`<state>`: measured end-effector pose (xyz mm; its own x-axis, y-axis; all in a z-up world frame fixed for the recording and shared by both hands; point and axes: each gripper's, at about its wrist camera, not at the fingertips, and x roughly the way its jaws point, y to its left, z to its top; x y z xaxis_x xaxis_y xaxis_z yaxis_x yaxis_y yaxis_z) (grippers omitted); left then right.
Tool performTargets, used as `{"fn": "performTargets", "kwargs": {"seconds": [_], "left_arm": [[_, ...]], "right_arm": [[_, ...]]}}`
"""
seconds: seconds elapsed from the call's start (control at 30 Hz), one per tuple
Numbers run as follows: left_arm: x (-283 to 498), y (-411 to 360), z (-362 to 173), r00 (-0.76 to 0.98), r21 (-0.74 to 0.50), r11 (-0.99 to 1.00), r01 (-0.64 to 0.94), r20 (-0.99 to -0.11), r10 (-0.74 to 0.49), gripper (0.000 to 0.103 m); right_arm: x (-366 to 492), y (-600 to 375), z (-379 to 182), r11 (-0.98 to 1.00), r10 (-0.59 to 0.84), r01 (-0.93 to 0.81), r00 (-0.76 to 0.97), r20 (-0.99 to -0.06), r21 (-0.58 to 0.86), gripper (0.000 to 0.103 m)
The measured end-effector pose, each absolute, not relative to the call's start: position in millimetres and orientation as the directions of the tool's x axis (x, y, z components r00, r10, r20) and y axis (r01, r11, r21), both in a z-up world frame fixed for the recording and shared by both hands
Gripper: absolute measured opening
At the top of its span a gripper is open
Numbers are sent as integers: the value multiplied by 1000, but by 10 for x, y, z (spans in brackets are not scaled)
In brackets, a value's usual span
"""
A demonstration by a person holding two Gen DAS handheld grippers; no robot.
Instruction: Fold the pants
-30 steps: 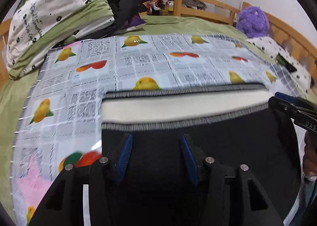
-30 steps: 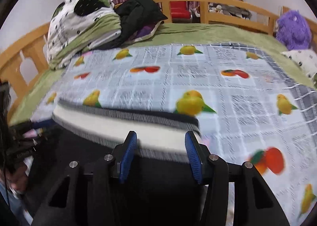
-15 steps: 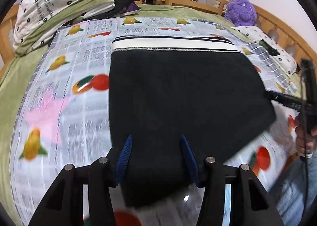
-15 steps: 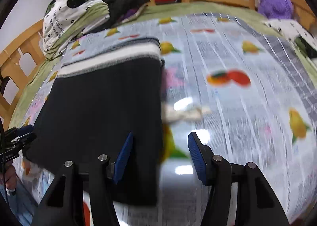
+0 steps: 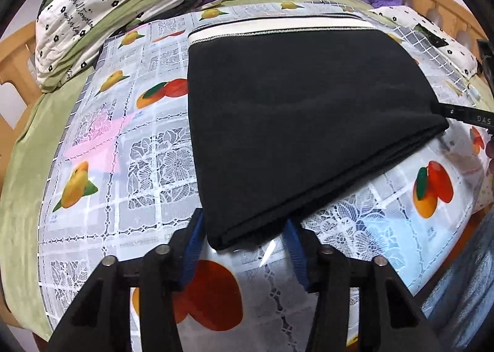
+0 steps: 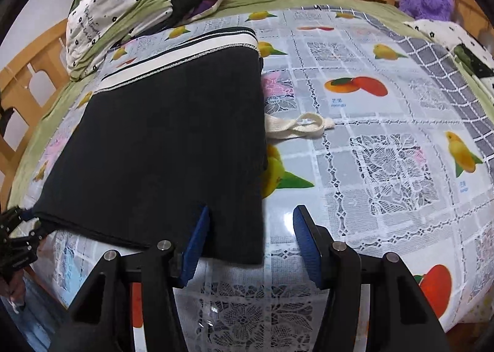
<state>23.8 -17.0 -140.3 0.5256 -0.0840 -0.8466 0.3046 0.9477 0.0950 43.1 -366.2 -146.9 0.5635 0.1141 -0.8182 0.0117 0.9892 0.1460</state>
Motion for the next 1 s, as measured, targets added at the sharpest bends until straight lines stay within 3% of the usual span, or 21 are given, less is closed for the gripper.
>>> {"fn": "performTargets", "kwargs": {"seconds": [0.27, 0.5, 0.53, 0.67, 0.87, 1.0], "left_arm": [[178, -83, -1371, 528, 85, 951, 296, -845, -89, 31], [97, 110, -1231, 515, 20, 945, 325, -842, -159, 32], [72, 162, -1177, 524, 1, 945, 327, -833, -180, 32], [34, 315, -1032, 545, -81, 942, 325, -798, -257, 49], [197, 376, -1045, 567, -123, 961, 248, -786, -247, 50], [315, 434, -1151, 542, -192, 957, 217, -792, -281, 50]], "right_arm": [[453, -3652, -1459, 989, 107, 25, 562, -820, 146, 56], [458, -3671, -1368, 986, 113, 34, 586, -803, 163, 56], [456, -3675, -1346, 985, 114, 37, 592, -798, 168, 56], [448, -3649, -1259, 988, 89, 42, 620, -779, 146, 56], [493, -3573, -1162, 991, 85, 22, 647, -758, 130, 56], [573, -3650, -1280, 980, 127, 41, 614, -779, 193, 56]]}}
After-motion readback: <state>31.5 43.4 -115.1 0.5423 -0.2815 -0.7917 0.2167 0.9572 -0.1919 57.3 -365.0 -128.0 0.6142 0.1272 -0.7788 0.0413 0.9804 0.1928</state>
